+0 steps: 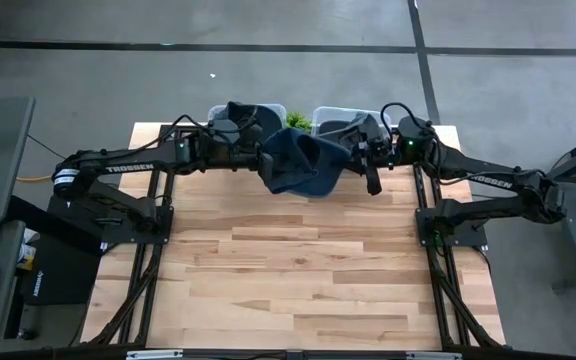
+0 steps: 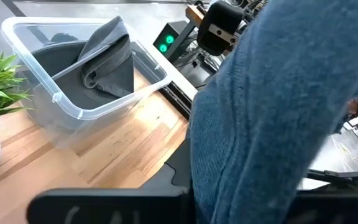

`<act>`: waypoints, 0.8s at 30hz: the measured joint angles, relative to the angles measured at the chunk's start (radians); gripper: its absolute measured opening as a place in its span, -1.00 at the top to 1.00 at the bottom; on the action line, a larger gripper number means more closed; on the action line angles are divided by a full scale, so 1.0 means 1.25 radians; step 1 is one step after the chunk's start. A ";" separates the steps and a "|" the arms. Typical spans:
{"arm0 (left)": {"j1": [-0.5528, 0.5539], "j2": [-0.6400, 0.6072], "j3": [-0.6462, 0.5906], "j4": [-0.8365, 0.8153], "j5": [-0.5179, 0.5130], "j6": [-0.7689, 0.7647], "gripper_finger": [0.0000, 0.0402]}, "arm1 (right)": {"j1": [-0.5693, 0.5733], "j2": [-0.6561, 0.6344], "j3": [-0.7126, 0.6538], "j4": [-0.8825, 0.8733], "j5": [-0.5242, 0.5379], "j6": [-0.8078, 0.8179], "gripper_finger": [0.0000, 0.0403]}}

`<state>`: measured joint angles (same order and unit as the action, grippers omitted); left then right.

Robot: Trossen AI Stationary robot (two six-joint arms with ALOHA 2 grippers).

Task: Pick & Place hat
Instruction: Put the blue cap into the left transparent bin

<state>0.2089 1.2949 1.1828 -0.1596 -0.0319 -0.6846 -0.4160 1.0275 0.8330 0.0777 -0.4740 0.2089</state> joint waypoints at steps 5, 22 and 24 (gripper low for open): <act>0.000 0.000 0.000 0.000 -0.007 0.000 0.98 | 0.000 0.000 0.000 -0.005 0.001 -0.006 0.97; 0.000 0.000 0.000 0.000 -0.025 0.000 1.00 | -0.076 -0.116 0.000 -0.149 0.055 -0.089 0.06; 0.000 0.000 0.000 0.000 -0.036 -0.001 1.00 | -0.097 -0.156 0.000 -0.215 0.077 -0.115 0.01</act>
<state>0.2089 1.2949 1.1828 -0.1600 -0.0764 -0.6859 -0.5367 0.8322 0.8333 -0.1916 -0.3783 0.0656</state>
